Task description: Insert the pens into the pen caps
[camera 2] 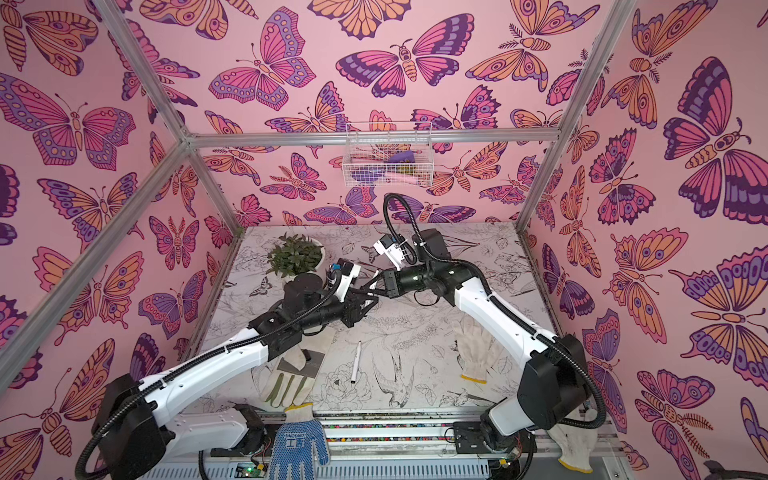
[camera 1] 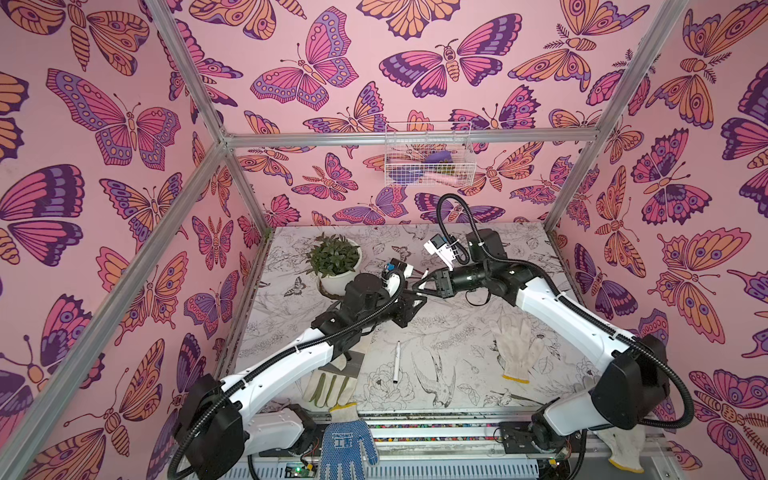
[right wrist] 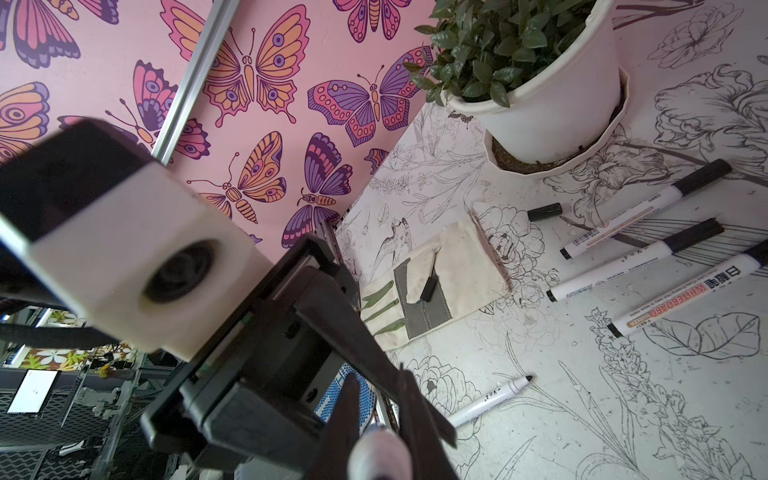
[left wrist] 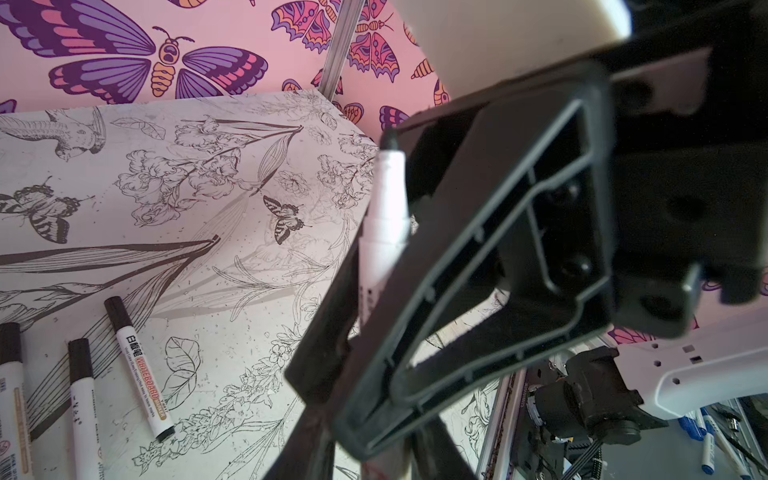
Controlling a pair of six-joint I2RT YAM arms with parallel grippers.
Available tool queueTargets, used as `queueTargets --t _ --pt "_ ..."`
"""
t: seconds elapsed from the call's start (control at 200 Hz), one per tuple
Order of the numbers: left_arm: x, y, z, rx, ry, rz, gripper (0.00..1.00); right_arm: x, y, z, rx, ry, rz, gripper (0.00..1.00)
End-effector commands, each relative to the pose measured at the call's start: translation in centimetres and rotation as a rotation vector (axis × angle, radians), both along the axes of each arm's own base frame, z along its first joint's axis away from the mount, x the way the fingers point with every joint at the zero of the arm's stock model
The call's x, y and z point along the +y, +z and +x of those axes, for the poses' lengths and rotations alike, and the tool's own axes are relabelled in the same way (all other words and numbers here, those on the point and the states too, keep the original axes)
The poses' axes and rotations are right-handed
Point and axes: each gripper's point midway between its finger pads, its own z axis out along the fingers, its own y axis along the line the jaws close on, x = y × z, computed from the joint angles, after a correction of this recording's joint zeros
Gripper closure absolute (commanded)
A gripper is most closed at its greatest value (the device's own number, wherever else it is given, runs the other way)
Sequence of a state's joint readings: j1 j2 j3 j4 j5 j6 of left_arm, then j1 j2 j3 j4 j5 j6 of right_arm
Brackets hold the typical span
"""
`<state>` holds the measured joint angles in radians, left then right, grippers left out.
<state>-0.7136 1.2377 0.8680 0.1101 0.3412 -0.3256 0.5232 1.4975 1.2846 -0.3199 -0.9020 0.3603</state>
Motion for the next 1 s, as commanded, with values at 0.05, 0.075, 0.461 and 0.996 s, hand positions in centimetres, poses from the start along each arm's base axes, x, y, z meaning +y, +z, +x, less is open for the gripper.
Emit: queueTargets --t 0.05,0.075,0.461,0.996 --pt "-0.4 -0.3 0.0 0.026 -0.024 0.003 0.74 -0.3 1.8 -0.3 -0.042 0.009 0.039 0.95" --pt "-0.4 -0.3 0.0 0.022 -0.02 0.004 0.77 -0.3 1.9 -0.3 -0.041 0.008 0.04 0.95" --pt "6.4 -1.6 3.8 0.029 0.403 0.088 1.0 -0.7 0.2 2.1 -0.057 -0.113 -0.025 0.55" --pt "26.0 -5.3 -2.0 0.172 1.208 0.154 1.0 11.3 -14.1 3.3 0.116 0.099 -0.334 0.48"
